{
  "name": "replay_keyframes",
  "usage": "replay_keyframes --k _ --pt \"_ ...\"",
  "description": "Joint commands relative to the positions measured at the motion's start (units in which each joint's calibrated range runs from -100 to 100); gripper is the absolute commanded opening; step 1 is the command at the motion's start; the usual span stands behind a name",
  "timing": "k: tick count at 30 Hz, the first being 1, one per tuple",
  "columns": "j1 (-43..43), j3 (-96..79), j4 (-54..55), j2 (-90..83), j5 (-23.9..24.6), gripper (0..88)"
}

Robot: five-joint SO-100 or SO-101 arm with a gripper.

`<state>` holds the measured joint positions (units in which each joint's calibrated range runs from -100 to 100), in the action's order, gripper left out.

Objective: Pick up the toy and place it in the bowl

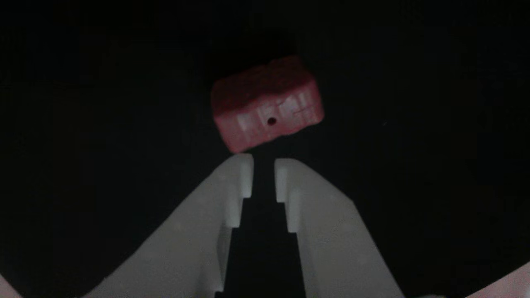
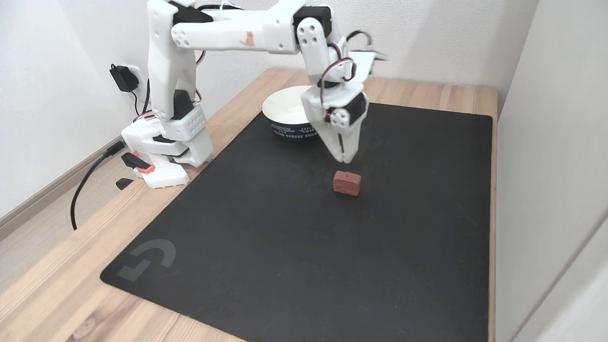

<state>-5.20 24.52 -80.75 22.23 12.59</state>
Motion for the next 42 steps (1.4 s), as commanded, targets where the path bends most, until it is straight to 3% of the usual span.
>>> replay_keyframes --k 1,6,20,35,42 --pt "0.6 2.9 -0.6 -0.3 9.6 3.4" --pt "0.6 3.9 -0.6 -0.3 18.8 3.4" --pt "2.1 4.1 -4.5 -0.3 38.8 3.5" --pt "2.7 4.1 -5.6 -0.3 41.7 3.7" --pt "2.0 4.0 -3.2 -0.2 43.6 23.6"
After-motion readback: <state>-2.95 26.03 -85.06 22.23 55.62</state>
